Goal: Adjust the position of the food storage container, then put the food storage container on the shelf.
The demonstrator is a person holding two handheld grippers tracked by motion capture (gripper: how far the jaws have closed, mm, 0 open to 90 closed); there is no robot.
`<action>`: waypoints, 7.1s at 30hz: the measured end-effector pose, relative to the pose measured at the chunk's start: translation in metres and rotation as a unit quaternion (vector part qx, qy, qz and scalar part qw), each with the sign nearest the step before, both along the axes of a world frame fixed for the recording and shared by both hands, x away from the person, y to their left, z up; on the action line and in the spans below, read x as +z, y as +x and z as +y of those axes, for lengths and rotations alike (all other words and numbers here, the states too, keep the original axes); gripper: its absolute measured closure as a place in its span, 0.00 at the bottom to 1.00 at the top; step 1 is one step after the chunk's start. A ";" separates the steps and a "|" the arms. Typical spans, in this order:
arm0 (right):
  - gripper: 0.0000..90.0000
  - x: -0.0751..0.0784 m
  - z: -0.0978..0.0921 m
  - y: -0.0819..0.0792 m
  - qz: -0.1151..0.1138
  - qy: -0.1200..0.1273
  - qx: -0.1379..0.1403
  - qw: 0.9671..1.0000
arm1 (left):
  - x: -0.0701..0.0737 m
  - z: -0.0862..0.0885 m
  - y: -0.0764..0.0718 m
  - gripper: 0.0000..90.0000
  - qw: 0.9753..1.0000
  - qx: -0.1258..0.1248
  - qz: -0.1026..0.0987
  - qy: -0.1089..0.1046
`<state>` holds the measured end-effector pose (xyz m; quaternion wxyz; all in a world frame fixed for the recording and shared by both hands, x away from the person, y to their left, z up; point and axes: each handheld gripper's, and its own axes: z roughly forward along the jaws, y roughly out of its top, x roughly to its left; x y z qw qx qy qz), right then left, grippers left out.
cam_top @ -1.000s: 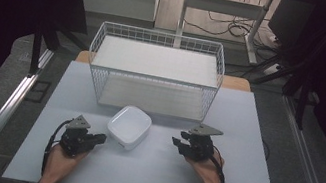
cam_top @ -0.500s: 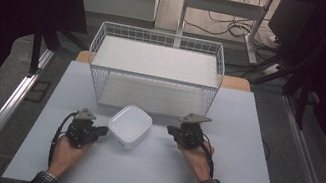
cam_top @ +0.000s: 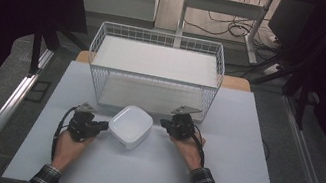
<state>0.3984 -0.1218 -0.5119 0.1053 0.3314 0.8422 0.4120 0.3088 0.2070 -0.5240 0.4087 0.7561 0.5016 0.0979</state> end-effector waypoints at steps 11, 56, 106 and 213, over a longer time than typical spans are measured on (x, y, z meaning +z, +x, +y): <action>0.98 0.000 0.030 0.015 -0.011 -0.017 0.035 0.999 | -0.001 -0.013 -0.007 0.98 1.000 -0.016 0.006 0.017; 0.99 0.004 -0.028 -0.031 0.006 -0.025 -0.031 0.999 | -0.005 -0.069 0.034 1.00 0.999 -0.038 -0.002 -0.003; 0.03 0.018 -0.079 -0.082 -0.008 -0.001 -0.013 1.000 | 0.005 -0.030 -0.028 0.04 0.993 -0.112 -0.043 -0.002; 0.86 0.103 -0.041 -0.081 -0.025 0.095 -0.035 0.995 | 0.095 -0.054 -0.017 0.90 0.988 -0.092 -0.079 -0.092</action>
